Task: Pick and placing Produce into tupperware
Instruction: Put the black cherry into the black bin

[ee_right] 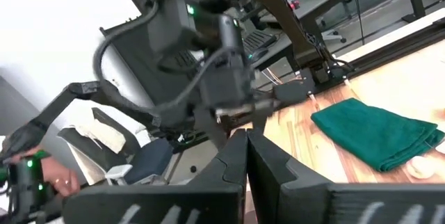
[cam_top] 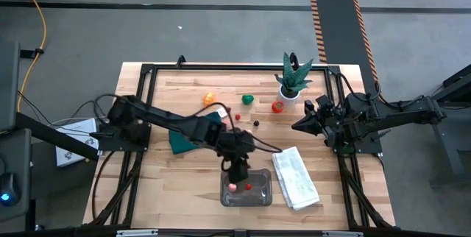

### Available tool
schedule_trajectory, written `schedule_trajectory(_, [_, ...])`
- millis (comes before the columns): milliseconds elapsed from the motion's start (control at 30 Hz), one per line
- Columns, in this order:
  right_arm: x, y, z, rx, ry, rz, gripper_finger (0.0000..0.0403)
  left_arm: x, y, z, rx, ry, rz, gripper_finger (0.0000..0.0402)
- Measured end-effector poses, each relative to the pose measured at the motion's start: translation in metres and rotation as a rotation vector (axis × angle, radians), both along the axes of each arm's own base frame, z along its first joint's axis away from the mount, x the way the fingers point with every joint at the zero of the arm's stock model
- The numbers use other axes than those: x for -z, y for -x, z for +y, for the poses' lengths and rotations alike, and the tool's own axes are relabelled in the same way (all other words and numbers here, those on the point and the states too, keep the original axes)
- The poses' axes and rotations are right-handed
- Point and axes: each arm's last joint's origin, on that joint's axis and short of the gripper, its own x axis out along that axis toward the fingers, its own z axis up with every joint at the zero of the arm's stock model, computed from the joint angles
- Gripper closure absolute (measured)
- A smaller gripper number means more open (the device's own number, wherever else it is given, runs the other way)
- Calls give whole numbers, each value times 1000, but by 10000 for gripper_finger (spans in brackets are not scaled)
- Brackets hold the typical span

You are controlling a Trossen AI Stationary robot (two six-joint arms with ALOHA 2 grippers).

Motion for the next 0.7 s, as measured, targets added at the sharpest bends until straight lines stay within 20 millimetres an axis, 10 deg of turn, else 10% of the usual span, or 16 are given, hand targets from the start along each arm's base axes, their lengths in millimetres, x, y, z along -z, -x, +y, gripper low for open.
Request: schedule_trajectory(700, [-1,-58,3,117,57,176,403,-71,105,26,-230,-334,149,243])
